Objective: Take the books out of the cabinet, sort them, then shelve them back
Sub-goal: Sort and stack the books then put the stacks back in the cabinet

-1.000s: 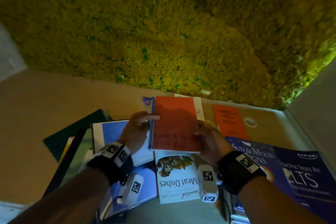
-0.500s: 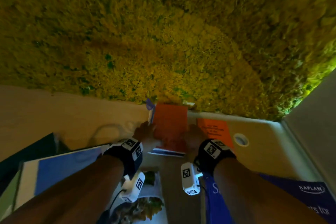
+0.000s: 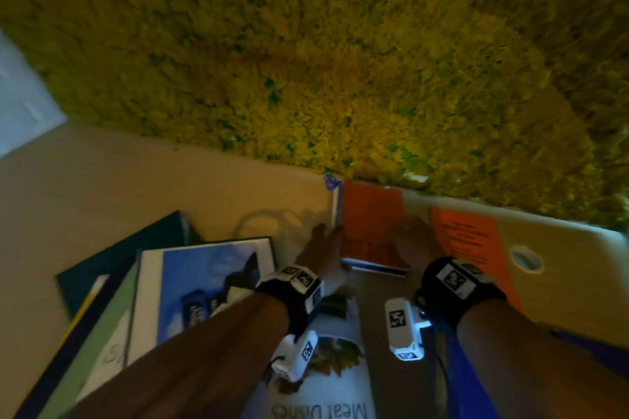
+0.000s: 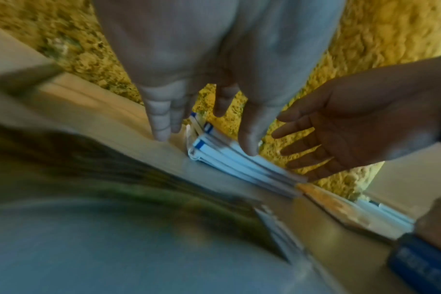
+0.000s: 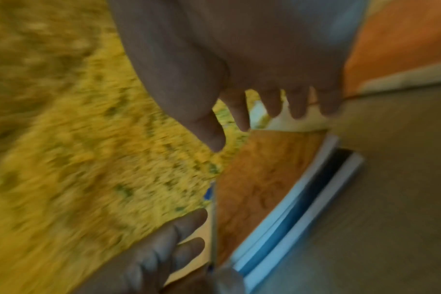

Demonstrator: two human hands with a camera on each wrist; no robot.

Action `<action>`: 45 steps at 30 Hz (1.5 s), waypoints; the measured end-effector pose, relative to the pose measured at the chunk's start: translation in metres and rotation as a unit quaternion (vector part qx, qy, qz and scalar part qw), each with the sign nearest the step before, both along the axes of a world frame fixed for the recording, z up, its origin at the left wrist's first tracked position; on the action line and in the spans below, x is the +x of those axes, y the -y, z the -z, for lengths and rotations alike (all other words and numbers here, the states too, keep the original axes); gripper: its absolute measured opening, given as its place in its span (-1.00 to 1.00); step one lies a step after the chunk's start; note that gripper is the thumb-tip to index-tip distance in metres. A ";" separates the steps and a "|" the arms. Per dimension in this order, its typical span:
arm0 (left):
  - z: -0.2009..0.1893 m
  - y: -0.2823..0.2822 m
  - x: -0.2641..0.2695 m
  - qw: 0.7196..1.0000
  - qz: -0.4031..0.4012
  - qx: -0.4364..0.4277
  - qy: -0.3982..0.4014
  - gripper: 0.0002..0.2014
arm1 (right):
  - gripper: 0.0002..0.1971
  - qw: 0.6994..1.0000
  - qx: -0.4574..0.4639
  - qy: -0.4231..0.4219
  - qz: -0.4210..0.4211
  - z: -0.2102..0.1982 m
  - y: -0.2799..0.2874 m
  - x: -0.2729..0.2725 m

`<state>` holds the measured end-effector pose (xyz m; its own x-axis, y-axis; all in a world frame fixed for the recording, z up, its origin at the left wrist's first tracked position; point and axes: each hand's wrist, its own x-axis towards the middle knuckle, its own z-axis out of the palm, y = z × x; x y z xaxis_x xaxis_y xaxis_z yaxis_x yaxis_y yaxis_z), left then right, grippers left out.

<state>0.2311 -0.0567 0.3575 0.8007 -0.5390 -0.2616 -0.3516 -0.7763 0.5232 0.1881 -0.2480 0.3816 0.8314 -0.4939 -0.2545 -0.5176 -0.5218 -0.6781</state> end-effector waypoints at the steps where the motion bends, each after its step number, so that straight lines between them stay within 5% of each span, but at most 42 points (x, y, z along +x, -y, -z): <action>1: -0.007 -0.008 -0.005 1.000 -0.007 -0.009 -0.006 -0.21 | -0.78 0.999 -0.018 0.043 0.016 -0.006 -0.010 -0.004; 5: -0.024 -0.067 -0.017 0.999 -0.034 -0.033 0.023 -0.27 | -0.84 0.985 0.043 0.165 0.005 -0.026 -0.067 -0.032; 9: -0.046 -0.150 -0.039 0.990 -0.094 -0.089 0.049 -0.45 | -0.79 0.991 0.092 0.096 -0.031 -0.005 -0.111 -0.072; 11: -0.047 -0.189 -0.050 0.990 -0.108 -0.080 0.049 -0.44 | -0.59 0.993 0.106 0.016 -0.048 0.015 -0.120 -0.090; 15: -0.030 -0.207 -0.093 0.994 -0.066 -0.079 -0.025 -0.47 | -0.01 0.988 -0.030 -0.137 -0.058 0.050 -0.129 -0.122; 18: -0.021 -0.190 -0.128 0.992 -0.009 -0.092 -0.082 -0.32 | -0.15 0.984 -0.076 -0.155 -0.039 0.065 -0.133 -0.136; 21: -0.012 -0.175 -0.134 0.987 -0.029 -0.112 -0.113 -0.47 | -0.39 0.990 -0.031 -0.131 -0.039 0.062 -0.137 -0.144; 24: -0.010 -0.178 -0.138 0.959 -0.071 -0.197 -0.191 -0.51 | -0.73 0.990 0.127 -0.022 0.063 0.066 -0.133 -0.149; 27: -0.014 -0.187 -0.144 0.956 -0.066 -0.225 -0.179 -0.99 | -0.79 0.954 0.273 0.017 0.126 0.054 -0.134 -0.159; 30: -0.012 -0.187 -0.148 0.951 -0.097 -0.238 -0.173 -0.83 | -0.69 0.927 0.358 0.084 0.071 0.028 -0.143 -0.164; 32: -0.021 -0.181 -0.146 0.968 -0.119 -0.218 -0.041 -0.60 | -0.69 0.945 0.306 0.112 0.023 -0.001 -0.149 -0.160; 34: -0.047 -0.169 -0.147 0.966 -0.061 -0.194 0.158 -0.39 | -0.66 0.978 0.161 0.105 -0.084 -0.031 -0.151 -0.158; 35: -0.066 -0.162 -0.148 0.961 -0.026 -0.197 0.193 -0.29 | -0.64 0.978 0.087 0.094 -0.162 -0.045 -0.152 -0.159; 37: -0.102 -0.147 -0.144 0.973 0.014 -0.179 0.145 -0.25 | -0.76 0.957 -0.036 0.076 -0.278 -0.071 -0.157 -0.160; 39: -0.123 -0.135 -0.133 0.985 0.074 -0.115 0.103 -0.44 | -0.83 0.944 -0.101 0.099 -0.299 -0.084 -0.153 -0.158; 43: -0.130 -0.119 -0.119 0.975 0.002 -0.217 0.050 -0.92 | -0.91 0.941 -0.139 0.187 -0.244 -0.098 -0.125 -0.155; 45: -0.123 -0.115 -0.113 0.952 -0.074 -0.298 0.014 -0.93 | -0.66 0.937 -0.230 0.219 -0.143 -0.104 -0.101 -0.156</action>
